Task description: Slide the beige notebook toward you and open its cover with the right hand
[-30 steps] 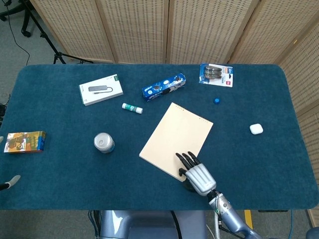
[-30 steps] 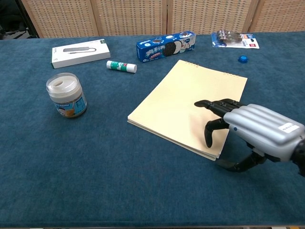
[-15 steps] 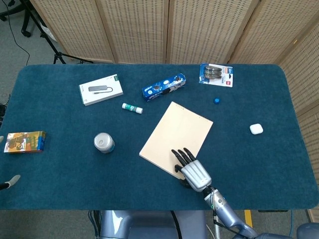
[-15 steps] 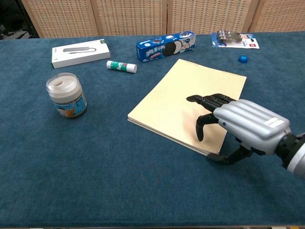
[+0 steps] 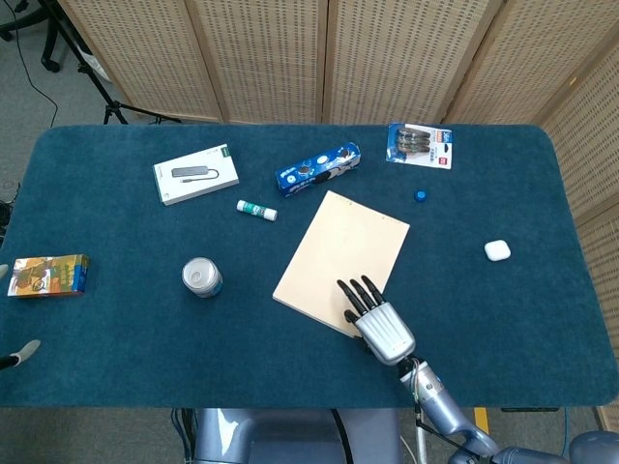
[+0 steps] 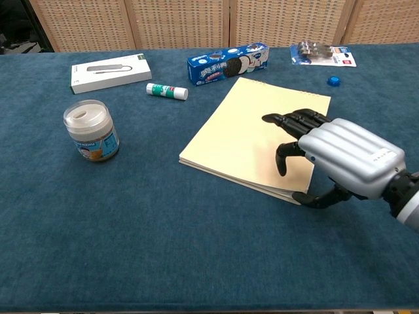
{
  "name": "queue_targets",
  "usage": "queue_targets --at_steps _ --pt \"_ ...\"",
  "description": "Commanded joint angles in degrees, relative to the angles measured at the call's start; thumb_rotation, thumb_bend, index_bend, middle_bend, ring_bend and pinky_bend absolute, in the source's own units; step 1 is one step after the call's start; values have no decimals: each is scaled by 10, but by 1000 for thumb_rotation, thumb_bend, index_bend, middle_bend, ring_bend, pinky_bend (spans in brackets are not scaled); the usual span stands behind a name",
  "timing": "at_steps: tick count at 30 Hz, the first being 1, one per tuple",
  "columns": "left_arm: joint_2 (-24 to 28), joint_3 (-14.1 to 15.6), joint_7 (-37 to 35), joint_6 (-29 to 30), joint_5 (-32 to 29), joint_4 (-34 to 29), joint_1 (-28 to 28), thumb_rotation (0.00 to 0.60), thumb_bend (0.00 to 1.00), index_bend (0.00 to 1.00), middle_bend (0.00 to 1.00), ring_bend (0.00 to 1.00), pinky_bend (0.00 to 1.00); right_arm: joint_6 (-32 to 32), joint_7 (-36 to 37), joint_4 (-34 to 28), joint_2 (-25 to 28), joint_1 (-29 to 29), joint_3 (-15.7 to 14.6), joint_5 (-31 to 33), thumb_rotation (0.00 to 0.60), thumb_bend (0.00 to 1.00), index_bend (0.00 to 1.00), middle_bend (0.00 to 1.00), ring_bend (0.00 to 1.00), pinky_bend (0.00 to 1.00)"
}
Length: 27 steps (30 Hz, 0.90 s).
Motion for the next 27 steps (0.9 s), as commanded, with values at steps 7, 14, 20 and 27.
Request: queue_targets --at_steps 7,14,20,27 --pt "-1 0 1 0 0 0 0 600 0 0 0 0 0 5 -42 31 -21 4 11 3 600 337 458 0 0 0" --pt "0 -1 0 0 -2 0 0 600 0 0 0 0 0 9 -45 44 -37 14 30 13 600 338 458 0 0 0" --pt "0 -1 -1 -1 -3 0 0 600 0 0 0 0 0 -3 -54 44 -44 26 43 26 600 341 458 0 0 0" --pt "1 -1 -2 -1 -3 0 -1 600 0 0 0 0 0 -19 -54 38 -49 40 59 45 600 341 458 0 0 0"
